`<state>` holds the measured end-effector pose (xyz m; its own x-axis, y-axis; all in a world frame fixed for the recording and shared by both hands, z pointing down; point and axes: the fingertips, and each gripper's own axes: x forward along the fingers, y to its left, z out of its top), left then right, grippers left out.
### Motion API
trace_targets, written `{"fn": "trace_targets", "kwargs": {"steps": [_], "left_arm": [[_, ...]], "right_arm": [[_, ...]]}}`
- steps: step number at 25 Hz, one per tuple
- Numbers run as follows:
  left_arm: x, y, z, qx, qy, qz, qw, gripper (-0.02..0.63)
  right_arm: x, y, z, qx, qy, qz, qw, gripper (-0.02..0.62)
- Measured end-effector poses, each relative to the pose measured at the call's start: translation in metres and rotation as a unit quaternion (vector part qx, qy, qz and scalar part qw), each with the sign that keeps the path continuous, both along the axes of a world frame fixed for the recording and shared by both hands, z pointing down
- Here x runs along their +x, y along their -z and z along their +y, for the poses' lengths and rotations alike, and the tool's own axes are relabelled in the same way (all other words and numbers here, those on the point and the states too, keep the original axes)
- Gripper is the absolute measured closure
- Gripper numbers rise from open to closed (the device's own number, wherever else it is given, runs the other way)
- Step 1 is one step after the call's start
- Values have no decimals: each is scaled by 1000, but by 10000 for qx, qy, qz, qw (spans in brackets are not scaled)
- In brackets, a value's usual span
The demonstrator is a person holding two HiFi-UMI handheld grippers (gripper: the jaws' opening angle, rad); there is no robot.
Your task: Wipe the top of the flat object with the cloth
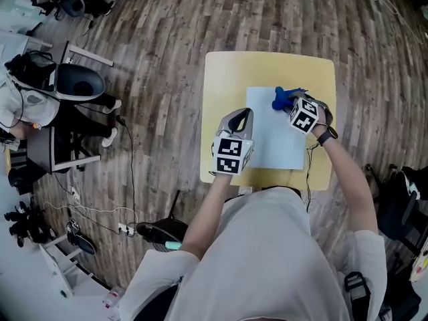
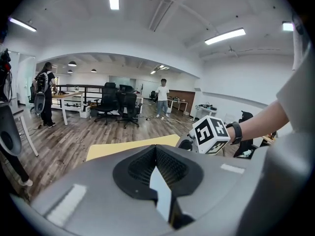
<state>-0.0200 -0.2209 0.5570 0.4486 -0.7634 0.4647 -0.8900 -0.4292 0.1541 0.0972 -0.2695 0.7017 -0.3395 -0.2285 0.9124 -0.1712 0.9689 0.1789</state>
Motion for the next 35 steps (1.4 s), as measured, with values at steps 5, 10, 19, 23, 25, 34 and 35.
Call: {"fn": "trace_targets", "kwargs": {"steps": [5, 10, 19, 23, 25, 34, 35], "left_arm": [[23, 1, -8, 31, -299, 43, 9995, 597], [23, 1, -14, -7, -305, 74, 9995, 597], [-11, 3, -12, -83, 127, 44, 9999, 597], [-32, 7, -13, -102, 359, 1, 9993, 597], [-41, 10, -13, -94, 445, -6, 9990, 597], [-58, 13, -1, -66, 551, -38, 9985, 597], [-58, 12, 1, -74, 547, -42, 9985, 597]], "right_arm": [[53, -2, -3, 123, -450, 283, 9985, 505], [81, -4, -3, 156, -685, 483, 9964, 505], [9, 36, 7, 193, -416, -201, 9987, 505], [-59, 37, 20, 39, 120, -497, 9987, 505], [-88, 32, 25, 36, 405, -541, 9977, 505], [-166, 1, 42, 142, 1037, -530, 9931, 505], [-166, -3, 43, 187, 1111, -445, 9926, 505]]}}
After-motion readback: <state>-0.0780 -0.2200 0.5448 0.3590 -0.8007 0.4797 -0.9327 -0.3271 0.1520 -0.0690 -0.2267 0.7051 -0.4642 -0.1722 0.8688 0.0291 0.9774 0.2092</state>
